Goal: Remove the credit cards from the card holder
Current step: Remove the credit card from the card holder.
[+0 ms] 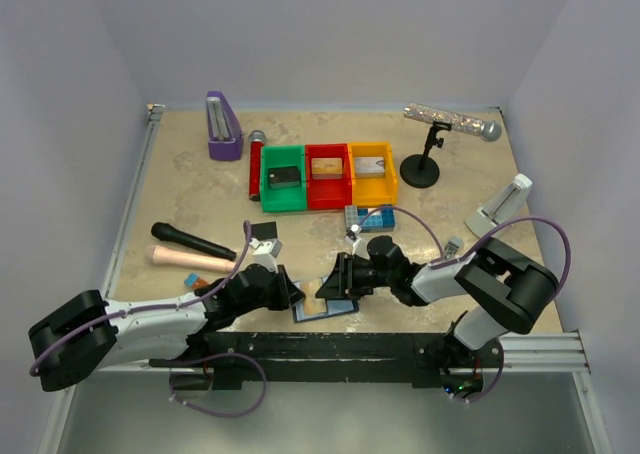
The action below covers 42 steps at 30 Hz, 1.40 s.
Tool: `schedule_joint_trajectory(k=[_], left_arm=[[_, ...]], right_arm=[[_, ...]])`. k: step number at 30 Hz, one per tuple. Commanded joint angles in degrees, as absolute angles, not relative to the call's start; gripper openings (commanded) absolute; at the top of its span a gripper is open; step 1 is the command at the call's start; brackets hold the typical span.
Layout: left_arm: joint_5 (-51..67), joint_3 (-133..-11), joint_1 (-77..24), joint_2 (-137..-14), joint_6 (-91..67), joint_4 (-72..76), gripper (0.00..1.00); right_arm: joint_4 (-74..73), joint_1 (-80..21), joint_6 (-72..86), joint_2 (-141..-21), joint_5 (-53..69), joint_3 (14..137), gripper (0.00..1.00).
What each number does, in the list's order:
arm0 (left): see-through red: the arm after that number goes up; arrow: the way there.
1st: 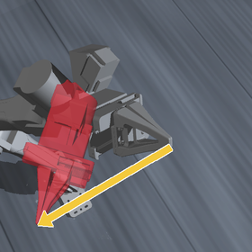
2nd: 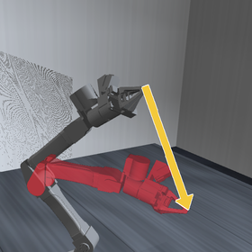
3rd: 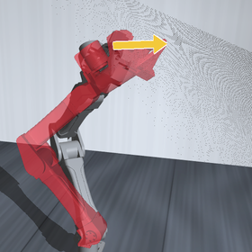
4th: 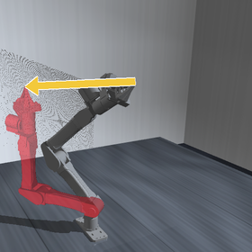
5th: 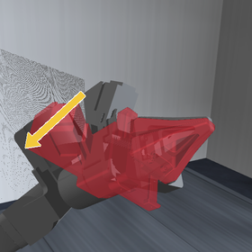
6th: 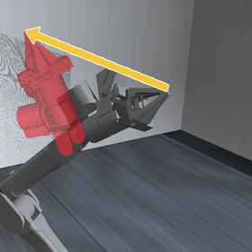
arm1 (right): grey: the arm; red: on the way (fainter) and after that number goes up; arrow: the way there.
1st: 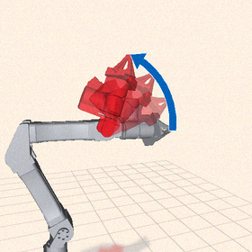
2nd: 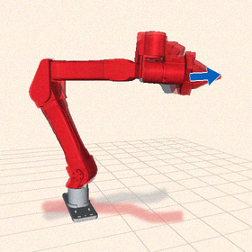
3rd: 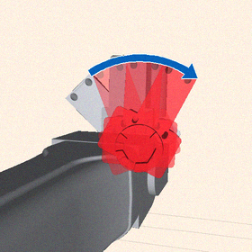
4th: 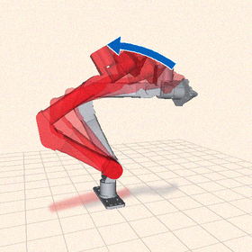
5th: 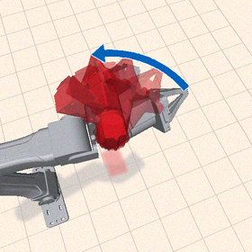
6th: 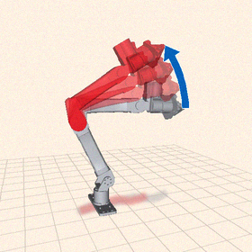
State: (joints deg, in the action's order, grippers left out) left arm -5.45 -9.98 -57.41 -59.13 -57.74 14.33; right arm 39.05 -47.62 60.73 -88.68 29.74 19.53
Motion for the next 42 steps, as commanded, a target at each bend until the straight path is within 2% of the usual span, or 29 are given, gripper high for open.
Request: schedule_joint_trajectory(k=[1,5,13,26,32,42], left_arm=[[-6.94,-11.69,-57.48,-57.92,-56.25,11.95,0.15],[-7.65,-11.43,-57.48,-57.22,-56.43,10.9,0.13],[-7.91,-10.81,-57.48,-58.18,-56.43,11.07,0.0],[-5.97,-8.26,-57.48,-62.93,-58.1,18.19,0.0],[-6.5,-8.35,-57.48,-62.14,-57.83,17.14,0.0],[-7.65,-7.3,-57.48,-61.96,-58.27,16.43,0.0]], right_arm=[[42.45,-47.99,61.08,-88.68,30.85,20.83,0.46],[42.54,-47.99,61.17,-89.03,31.29,21.01,0.45],[42.89,-47.99,61.52,-90.0,31.64,21.53,0.44],[39.2,-48.78,61.17,-90.09,31.9,23.91,0.42],[40.08,-48.78,61.52,-90.18,31.99,23.21,0.34],[37.44,-48.78,61.0,-87.98,31.29,22.59,0.06]])
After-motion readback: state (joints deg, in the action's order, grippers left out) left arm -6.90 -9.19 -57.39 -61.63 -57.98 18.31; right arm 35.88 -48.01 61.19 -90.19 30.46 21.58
